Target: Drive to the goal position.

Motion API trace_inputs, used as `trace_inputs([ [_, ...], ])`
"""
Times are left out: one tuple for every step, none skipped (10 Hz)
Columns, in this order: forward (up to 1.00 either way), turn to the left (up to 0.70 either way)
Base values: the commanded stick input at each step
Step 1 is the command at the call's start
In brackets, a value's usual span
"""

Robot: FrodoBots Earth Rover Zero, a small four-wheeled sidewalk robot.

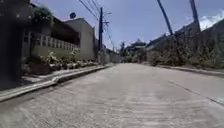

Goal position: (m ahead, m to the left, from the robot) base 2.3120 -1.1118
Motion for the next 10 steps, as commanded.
trace_inputs([
  [0.00, 0.00],
  [0.00, 0.00],
  [0.00, 0.00],
  [0.00, 0.00],
  [0.00, 0.00],
  [0.00, 0.00],
  [0.03, 0.00],
  [0.07, 0.00],
  [0.08, 0.00],
  [0.07, 0.00],
])
